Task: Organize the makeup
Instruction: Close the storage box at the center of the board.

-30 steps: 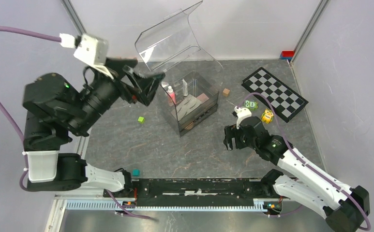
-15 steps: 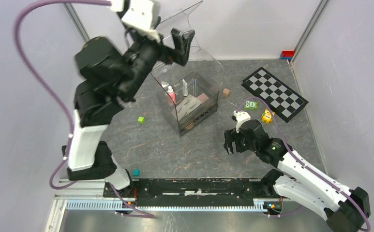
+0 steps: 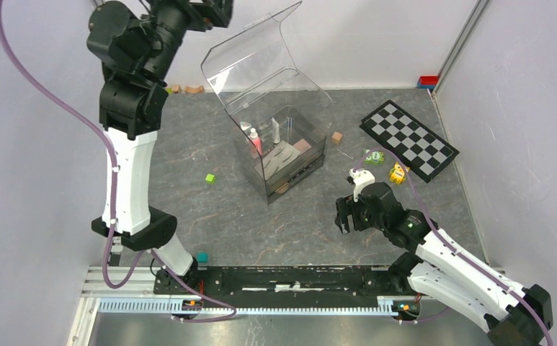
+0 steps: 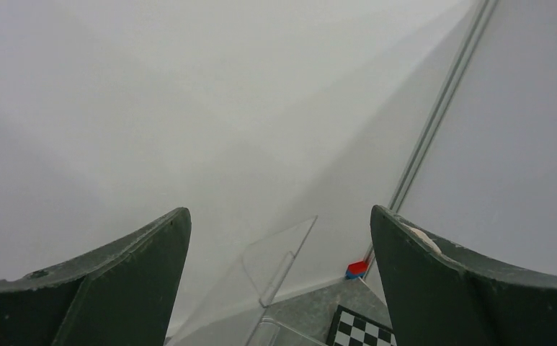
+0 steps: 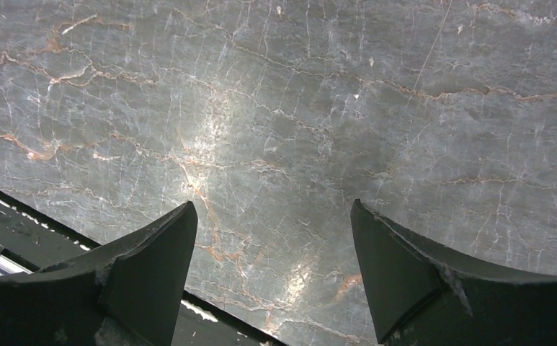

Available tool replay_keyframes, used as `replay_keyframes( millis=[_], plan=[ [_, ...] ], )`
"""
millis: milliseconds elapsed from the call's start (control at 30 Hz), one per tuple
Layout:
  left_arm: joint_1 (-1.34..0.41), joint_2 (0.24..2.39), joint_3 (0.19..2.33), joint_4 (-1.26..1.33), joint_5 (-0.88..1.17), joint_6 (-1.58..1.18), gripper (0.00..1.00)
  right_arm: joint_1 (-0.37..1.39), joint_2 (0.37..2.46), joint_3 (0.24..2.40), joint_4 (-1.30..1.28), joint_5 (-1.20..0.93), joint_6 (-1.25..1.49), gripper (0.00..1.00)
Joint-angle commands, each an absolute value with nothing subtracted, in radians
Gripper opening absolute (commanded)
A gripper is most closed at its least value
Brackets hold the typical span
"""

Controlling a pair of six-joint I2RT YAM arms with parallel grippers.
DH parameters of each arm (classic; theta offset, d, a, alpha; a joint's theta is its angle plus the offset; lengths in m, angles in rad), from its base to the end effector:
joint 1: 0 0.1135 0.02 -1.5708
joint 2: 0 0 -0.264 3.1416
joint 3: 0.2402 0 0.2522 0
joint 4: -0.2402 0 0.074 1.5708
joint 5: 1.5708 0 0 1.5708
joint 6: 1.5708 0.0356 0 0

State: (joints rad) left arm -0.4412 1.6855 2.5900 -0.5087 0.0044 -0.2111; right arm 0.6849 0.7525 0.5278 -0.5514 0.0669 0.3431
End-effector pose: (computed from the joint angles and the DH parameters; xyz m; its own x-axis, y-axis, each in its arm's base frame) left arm 0.2310 -0.1093 0.6477 0.2506 -0.3501 -0.9026 0.4942 0.8480 -0.1917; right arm 0.1236 0.0979 0.2211 -0.7108 -0.1472 -0.6878 -0.3771 0.9052 0.1960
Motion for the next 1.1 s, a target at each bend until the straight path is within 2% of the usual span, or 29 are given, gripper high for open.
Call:
replay_keyframes(
  millis=[0, 233, 600, 833, 1067],
  plan=[
    [-0.333, 1.645, 2.519, -0.423, 0.086, -0.360, 1.00, 0.683, 0.743, 0.516, -0.541, 0.059, 0.339, 0.85],
    [-0.163, 1.649, 2.440, -0.431, 0.151, -0.469, 1.00, 0.683, 0.756, 0.516, -0.524, 0.043, 0.349, 0.85],
    [-0.118, 1.670, 2.333, -0.482, 0.254, -0.440, 1.00, 0.683, 0.716, 0.519, -0.484, 0.052, 0.391, 0.85],
    [-0.118, 1.636, 2.256, -0.520, 0.300, -0.354, 1.00, 0.683, 0.687, 0.579, -0.285, 0.043, 0.466, 0.85],
    [-0.119, 1.601, 2.186, -0.530, 0.362, -0.319, 1.00, 0.682, 0.799, 0.768, -0.081, 0.070, 0.496, 0.85]
  ],
)
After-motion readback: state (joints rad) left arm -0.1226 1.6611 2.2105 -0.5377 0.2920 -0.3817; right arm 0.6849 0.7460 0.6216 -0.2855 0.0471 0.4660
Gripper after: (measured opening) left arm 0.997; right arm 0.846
